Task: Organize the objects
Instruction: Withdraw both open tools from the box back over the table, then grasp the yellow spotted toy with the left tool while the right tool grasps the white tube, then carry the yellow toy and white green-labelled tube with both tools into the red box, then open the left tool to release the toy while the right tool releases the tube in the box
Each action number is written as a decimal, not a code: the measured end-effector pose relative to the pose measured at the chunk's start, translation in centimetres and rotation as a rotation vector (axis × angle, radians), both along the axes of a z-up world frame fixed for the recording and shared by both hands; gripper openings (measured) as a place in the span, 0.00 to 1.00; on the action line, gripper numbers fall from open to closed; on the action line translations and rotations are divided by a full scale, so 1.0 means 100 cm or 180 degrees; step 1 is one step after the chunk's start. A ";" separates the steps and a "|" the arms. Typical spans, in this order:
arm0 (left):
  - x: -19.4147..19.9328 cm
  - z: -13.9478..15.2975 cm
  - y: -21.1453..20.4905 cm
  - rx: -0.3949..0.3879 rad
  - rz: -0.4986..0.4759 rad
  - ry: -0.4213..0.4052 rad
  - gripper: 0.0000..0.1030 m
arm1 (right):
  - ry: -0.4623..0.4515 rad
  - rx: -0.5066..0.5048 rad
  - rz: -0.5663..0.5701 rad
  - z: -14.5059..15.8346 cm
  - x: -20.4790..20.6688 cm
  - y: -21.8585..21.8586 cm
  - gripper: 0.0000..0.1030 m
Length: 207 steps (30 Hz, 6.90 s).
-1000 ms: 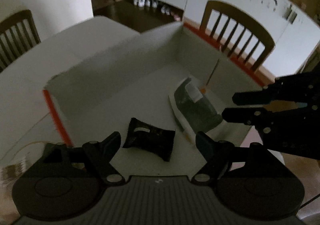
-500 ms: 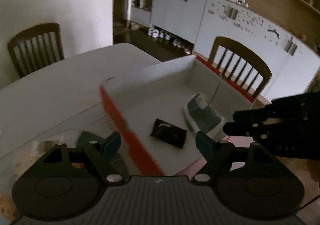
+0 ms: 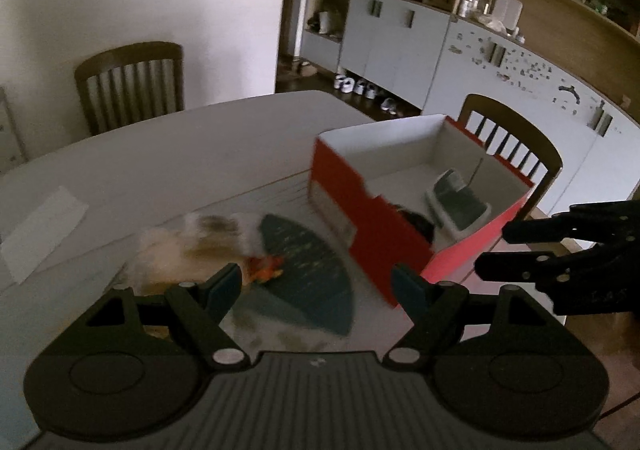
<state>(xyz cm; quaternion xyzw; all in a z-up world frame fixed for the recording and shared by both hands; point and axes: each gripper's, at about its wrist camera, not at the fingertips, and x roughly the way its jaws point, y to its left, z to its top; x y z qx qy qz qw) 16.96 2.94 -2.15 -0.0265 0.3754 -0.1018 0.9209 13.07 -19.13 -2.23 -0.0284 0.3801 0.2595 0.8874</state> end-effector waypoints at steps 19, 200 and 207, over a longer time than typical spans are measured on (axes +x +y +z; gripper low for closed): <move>-0.048 -0.035 0.109 -0.0046 0.0425 0.0007 1.00 | 0.0118 -0.0160 0.0173 -0.030 -0.034 0.097 0.72; 0.171 -0.080 -0.178 0.0711 -0.0578 0.0780 0.66 | 0.0779 -0.0117 0.0244 -0.077 0.185 -0.094 0.25; 0.159 -0.061 -0.171 0.0549 -0.0509 0.0547 0.66 | 0.0617 -0.0033 0.0283 -0.051 0.169 -0.097 0.26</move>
